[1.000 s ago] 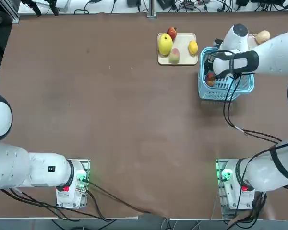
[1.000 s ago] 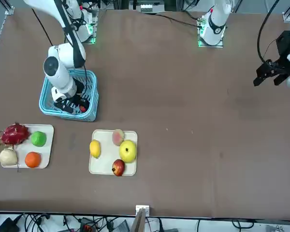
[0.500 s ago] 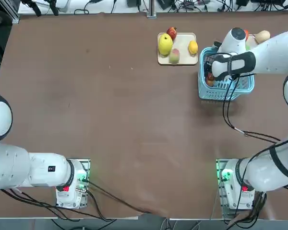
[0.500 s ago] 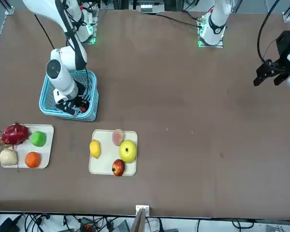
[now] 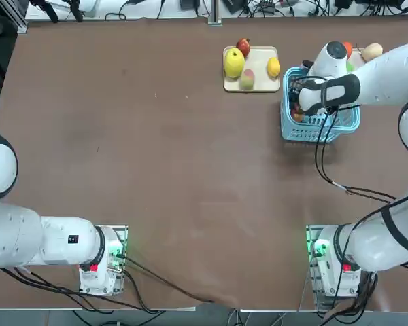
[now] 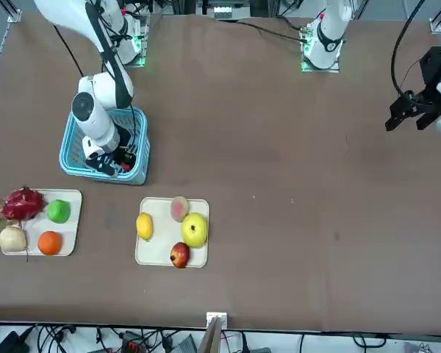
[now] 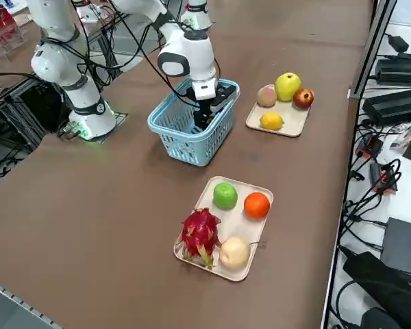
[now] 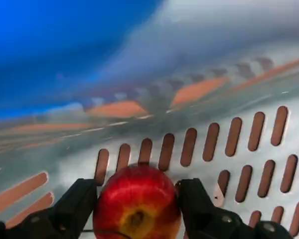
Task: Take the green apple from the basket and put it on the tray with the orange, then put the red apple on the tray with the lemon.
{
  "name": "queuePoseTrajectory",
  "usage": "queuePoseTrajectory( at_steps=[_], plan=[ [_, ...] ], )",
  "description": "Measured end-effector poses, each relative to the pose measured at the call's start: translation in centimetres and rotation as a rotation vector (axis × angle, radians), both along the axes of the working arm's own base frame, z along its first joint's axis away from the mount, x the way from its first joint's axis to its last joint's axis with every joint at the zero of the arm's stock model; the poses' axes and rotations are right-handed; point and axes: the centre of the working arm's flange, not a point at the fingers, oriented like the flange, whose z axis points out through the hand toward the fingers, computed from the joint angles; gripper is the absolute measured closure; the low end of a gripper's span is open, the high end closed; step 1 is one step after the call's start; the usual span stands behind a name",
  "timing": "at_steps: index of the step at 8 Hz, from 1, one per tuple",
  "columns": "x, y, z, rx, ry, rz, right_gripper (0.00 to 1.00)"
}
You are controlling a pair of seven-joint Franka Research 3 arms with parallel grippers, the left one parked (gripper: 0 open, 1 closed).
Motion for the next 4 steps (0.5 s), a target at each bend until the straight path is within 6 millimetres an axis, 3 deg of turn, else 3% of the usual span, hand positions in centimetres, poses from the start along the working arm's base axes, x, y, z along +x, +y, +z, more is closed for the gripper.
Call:
queuePoseTrajectory(
  at_steps=[2, 4],
  plan=[
    [0.01, 0.00, 0.01, 0.000, -0.001, 0.000, 0.12],
    [0.14, 0.04, 0.44, 0.002, -0.006, -0.007, 0.13]
  ],
)
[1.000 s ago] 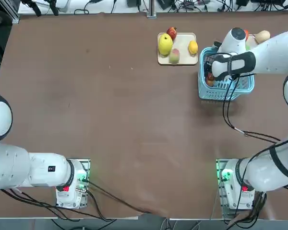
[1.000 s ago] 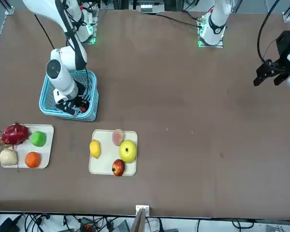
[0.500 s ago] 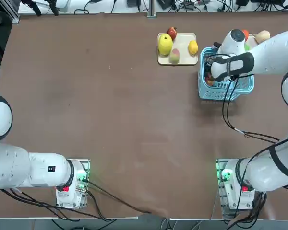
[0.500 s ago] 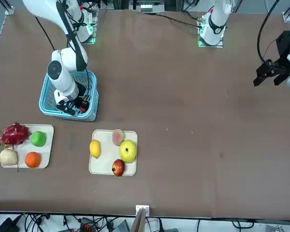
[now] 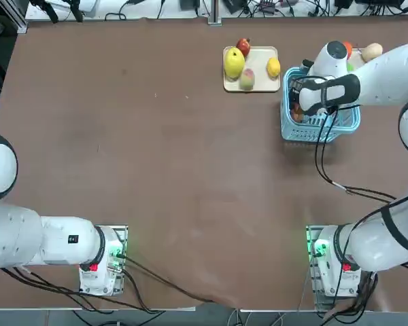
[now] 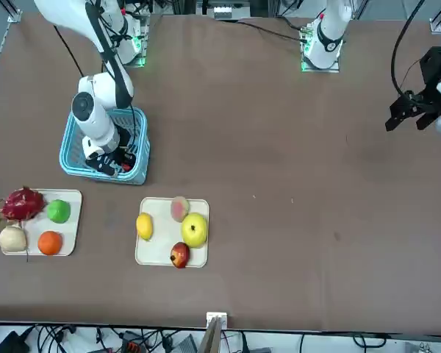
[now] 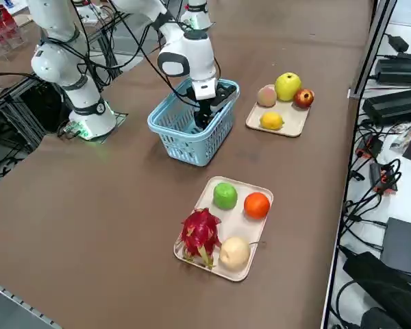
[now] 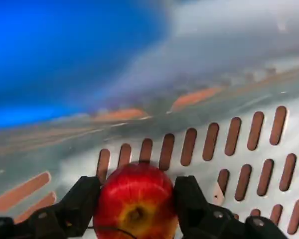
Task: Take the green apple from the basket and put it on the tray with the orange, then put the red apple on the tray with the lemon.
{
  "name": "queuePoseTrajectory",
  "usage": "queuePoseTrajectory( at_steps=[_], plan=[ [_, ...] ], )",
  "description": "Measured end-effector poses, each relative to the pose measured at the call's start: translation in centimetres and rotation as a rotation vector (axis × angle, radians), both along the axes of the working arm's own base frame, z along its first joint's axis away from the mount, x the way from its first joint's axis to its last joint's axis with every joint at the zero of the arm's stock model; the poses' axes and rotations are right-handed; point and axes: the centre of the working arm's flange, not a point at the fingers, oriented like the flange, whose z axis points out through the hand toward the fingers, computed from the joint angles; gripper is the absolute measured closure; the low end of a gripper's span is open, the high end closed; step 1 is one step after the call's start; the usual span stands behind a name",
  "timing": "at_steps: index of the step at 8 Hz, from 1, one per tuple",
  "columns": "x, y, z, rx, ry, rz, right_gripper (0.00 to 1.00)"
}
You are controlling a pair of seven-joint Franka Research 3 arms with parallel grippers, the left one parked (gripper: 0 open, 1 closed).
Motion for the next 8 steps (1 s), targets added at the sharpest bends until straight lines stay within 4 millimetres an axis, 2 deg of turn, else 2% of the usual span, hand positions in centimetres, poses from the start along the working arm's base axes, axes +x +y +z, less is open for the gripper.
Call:
queuePoseTrajectory(
  at_steps=[1, 2, 3, 6, 7, 8],
  plan=[
    [0.2, 0.0, 0.9, -0.001, 0.012, -0.003, 0.13],
    [0.4, 0.0, 2.9, -0.005, 0.046, -0.005, 0.13],
    [0.5, -0.1, 6.2, -0.010, 0.077, -0.005, 0.13],
    [0.9, -0.4, 18.1, -0.060, 0.145, 0.020, 0.13],
    [1.9, -0.2, 21.7, -0.062, 0.140, 0.018, 0.13],
    [3.2, 0.2, 24.2, -0.060, 0.119, 0.018, 0.13]
  ],
)
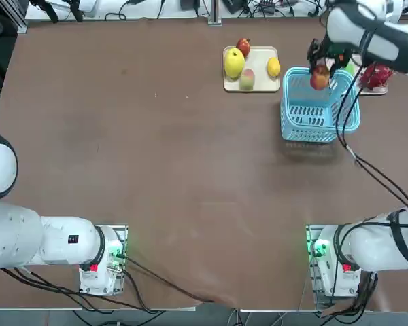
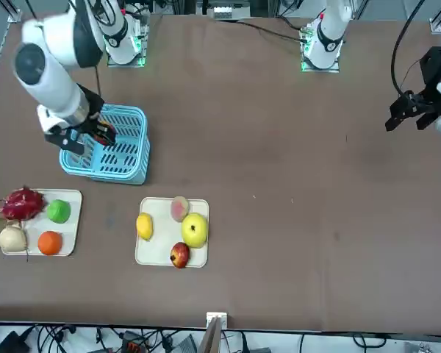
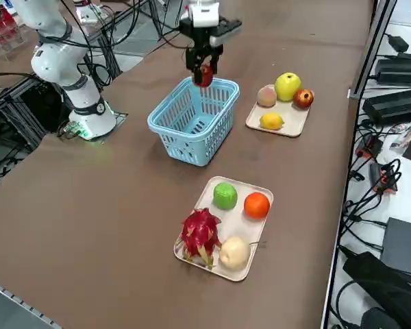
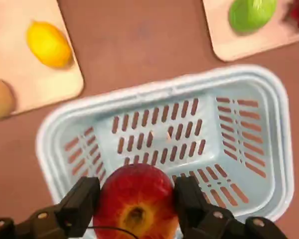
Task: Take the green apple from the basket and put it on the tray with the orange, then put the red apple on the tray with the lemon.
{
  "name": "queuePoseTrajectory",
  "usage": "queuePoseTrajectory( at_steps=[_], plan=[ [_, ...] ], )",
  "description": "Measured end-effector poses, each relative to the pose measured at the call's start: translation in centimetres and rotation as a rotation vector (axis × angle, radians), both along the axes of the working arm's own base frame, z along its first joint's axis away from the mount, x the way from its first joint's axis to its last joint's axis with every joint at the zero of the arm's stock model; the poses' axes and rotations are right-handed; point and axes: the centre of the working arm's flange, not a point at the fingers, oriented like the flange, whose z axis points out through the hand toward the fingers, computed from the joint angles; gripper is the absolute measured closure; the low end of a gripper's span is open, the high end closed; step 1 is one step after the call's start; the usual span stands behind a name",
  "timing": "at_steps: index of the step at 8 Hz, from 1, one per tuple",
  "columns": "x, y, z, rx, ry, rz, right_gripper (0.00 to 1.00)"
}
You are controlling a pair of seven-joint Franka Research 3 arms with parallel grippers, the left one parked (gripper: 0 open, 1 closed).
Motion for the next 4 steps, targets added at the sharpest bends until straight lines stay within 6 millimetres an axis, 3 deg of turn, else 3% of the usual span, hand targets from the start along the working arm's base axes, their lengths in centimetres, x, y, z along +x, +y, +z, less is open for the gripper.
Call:
queuePoseTrajectory(
  at_steps=[2, 4],
  plan=[
    [3.8, 1.6, 1.3, 0.020, -0.040, -0.011, 0.14],
    [8.4, 4.1, -1.2, 0.054, -0.033, -0.038, 0.14]
  ],
)
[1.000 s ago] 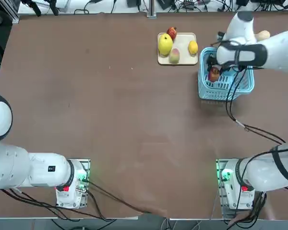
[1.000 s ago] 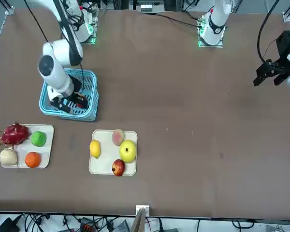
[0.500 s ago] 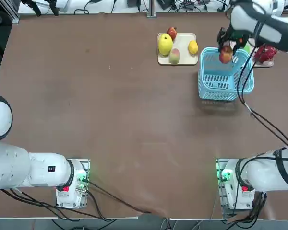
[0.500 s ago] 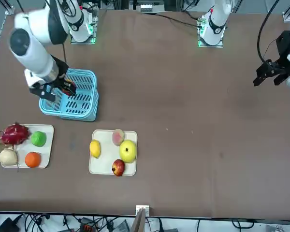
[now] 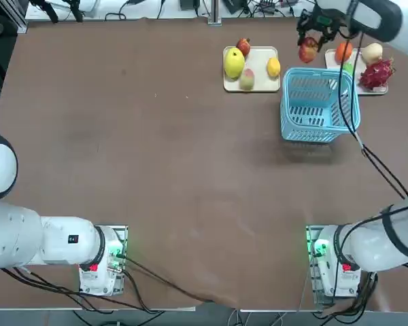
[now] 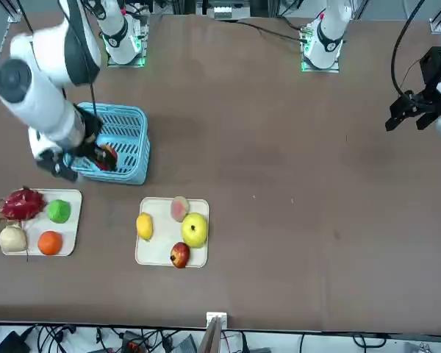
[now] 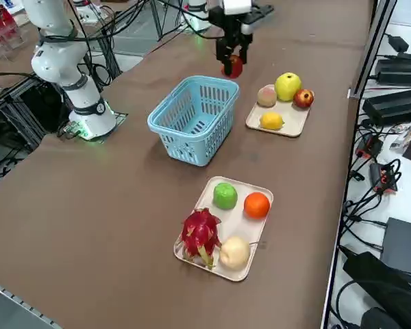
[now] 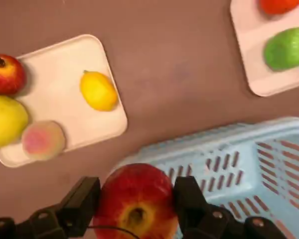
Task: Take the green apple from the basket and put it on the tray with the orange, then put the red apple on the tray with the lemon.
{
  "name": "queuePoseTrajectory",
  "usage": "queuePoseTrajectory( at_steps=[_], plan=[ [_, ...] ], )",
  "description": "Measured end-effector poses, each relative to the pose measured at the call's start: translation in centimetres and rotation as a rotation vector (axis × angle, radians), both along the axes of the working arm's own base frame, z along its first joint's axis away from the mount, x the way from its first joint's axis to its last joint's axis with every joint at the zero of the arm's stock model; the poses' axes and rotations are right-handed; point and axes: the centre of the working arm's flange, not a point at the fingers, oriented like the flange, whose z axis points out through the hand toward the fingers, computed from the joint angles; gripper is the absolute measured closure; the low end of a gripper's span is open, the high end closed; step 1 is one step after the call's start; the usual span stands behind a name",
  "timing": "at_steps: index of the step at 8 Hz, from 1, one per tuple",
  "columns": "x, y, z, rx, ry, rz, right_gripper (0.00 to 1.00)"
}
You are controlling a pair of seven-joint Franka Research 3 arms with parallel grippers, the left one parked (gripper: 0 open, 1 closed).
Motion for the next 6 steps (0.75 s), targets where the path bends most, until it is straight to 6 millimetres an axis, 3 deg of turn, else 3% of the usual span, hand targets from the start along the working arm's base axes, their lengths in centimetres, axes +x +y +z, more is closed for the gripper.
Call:
queuePoseTrajectory(
  at_steps=[3, 4, 6],
  plan=[
    [4.7, 7.2, -9.2, 0.004, -0.044, -0.001, 0.14],
    [5.7, 8.8, -12.2, 0.009, -0.074, 0.006, 0.14],
    [6.6, 9.4, -16.5, -0.010, -0.097, 0.027, 0.14]
  ],
)
